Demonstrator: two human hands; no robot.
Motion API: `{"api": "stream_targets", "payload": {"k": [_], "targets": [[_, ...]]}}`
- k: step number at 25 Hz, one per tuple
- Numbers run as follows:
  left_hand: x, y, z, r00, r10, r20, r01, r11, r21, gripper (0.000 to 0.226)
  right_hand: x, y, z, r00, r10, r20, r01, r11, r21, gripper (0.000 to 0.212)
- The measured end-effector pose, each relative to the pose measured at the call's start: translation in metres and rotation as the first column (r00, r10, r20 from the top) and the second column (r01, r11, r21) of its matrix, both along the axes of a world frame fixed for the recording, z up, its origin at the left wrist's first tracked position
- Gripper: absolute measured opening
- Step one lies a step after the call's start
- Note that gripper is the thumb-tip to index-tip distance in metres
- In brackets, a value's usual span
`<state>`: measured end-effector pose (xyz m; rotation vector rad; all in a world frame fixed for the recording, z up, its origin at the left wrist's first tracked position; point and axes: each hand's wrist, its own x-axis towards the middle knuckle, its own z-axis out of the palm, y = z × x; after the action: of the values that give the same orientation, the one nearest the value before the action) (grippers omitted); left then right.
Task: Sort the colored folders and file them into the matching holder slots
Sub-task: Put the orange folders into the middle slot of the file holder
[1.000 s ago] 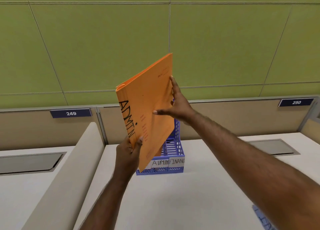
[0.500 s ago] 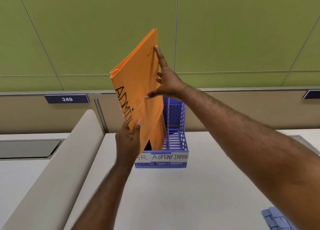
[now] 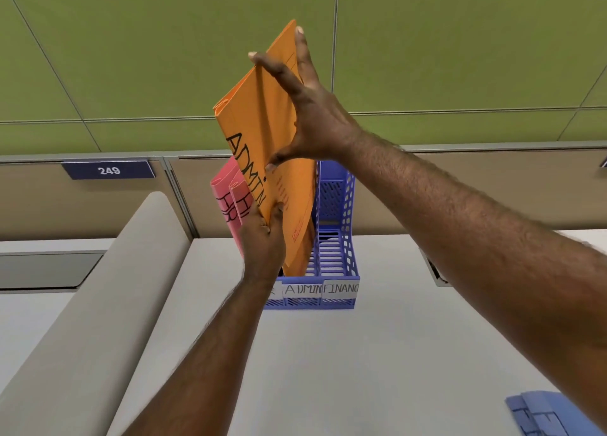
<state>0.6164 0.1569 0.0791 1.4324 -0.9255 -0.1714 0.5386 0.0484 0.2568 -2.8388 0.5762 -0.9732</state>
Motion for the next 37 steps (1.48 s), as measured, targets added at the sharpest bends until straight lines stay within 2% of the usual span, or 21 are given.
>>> {"api": "stream_targets", "payload": {"k": [4, 7, 10, 13, 16, 24, 29, 34, 37], "targets": [[-0.003, -0.009, -0.015, 0.999, 0.034, -0.012, -0.034, 0.999, 0.014, 0.009, 0.004, 0.001, -0.005, 1.000, 0.016, -0.026, -0.018, 0.999, -0.051, 0.109], [-0.007, -0.014, -0.025, 0.996, 0.094, 0.003, -0.094, 0.995, 0.030, 0.020, 0.005, -0.003, -0.012, 0.998, 0.057, -0.033, -0.060, 0.994, -0.095, 0.099], [-0.010, -0.017, -0.032, 0.997, 0.070, 0.006, -0.071, 0.996, 0.054, 0.030, 0.002, -0.010, -0.025, 0.999, 0.033, -0.018, -0.035, 0.995, -0.095, 0.100], [-0.011, -0.020, -0.042, 0.999, 0.035, 0.027, -0.039, 0.989, 0.146, 0.048, -0.002, -0.019, -0.041, 1.000, 0.022, -0.006, -0.022, 0.999, -0.044, 0.101], [-0.016, -0.023, -0.051, 0.999, 0.022, 0.046, -0.031, 0.974, 0.223, 0.054, -0.003, -0.026, -0.057, 0.999, 0.011, -0.031, -0.010, 1.000, 0.022, 0.099], [-0.021, -0.027, -0.063, 0.997, 0.056, 0.056, -0.071, 0.943, 0.324, 0.042, -0.001, -0.039, -0.092, 0.987, -0.050, -0.156, 0.067, 0.992, 0.104, 0.105], [-0.022, -0.015, -0.069, 0.993, 0.064, 0.096, -0.092, 0.941, 0.325, 0.019, 0.000, -0.036, -0.113, 0.961, -0.076, -0.265, 0.117, 0.983, 0.143, 0.101], [-0.021, -0.003, -0.062, 0.994, 0.033, 0.103, -0.059, 0.963, 0.264, 0.039, -0.005, -0.031, -0.115, 0.947, -0.093, -0.307, 0.154, 0.971, 0.183, 0.106], [-0.022, 0.011, -0.059, 0.997, 0.021, 0.075, -0.039, 0.968, 0.249, 0.044, -0.013, -0.020, -0.116, 0.942, -0.103, -0.319, 0.173, 0.965, 0.199, 0.107]]}}
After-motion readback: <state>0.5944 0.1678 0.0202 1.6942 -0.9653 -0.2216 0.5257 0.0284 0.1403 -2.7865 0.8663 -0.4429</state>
